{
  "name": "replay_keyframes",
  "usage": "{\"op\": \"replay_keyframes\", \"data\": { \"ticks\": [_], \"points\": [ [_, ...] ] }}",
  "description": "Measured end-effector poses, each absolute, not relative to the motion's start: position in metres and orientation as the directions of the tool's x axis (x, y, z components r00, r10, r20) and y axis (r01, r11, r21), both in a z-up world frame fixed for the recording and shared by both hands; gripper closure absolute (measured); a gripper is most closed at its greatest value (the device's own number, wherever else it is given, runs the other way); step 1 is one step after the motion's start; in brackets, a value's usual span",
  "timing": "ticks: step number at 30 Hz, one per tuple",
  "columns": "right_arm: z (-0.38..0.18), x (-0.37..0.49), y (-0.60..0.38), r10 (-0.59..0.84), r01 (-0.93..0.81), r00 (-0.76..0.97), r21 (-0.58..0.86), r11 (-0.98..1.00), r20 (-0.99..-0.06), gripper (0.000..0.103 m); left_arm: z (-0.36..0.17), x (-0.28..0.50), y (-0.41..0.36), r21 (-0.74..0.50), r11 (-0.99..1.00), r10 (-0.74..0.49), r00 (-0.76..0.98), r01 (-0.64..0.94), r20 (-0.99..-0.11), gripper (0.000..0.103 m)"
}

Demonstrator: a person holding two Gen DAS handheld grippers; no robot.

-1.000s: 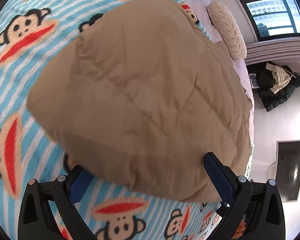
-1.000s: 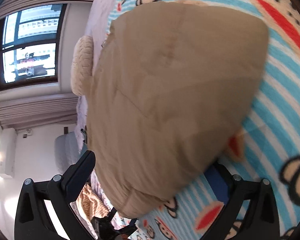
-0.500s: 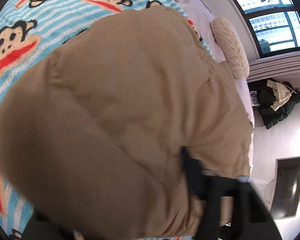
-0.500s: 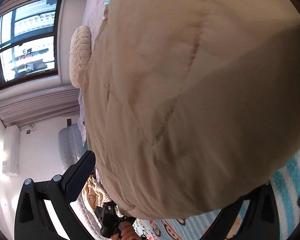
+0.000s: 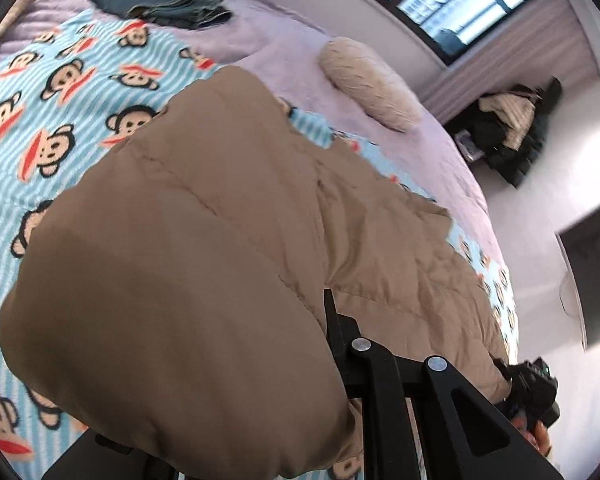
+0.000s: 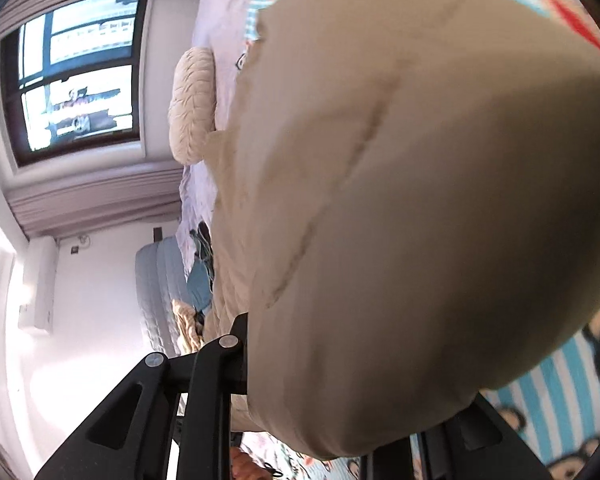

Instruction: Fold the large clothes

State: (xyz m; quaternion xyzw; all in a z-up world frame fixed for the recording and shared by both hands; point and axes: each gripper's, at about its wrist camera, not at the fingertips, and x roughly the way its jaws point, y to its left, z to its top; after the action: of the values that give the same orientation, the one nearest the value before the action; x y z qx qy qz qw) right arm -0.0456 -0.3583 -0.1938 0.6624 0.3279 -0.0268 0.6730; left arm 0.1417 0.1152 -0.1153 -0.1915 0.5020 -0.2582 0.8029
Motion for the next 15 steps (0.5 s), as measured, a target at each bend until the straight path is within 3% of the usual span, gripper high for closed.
{"op": "replay_keyframes", "data": {
  "ticks": [15],
  "points": [
    [-0.193,-0.172,-0.293,0.413,0.606,0.701,0.791,0.084,-0.581,0.079,-0.145,0.014,0.204,-0.570,0.789,-0.606,0.144,0.229,-0.782,0.085]
  ]
}}
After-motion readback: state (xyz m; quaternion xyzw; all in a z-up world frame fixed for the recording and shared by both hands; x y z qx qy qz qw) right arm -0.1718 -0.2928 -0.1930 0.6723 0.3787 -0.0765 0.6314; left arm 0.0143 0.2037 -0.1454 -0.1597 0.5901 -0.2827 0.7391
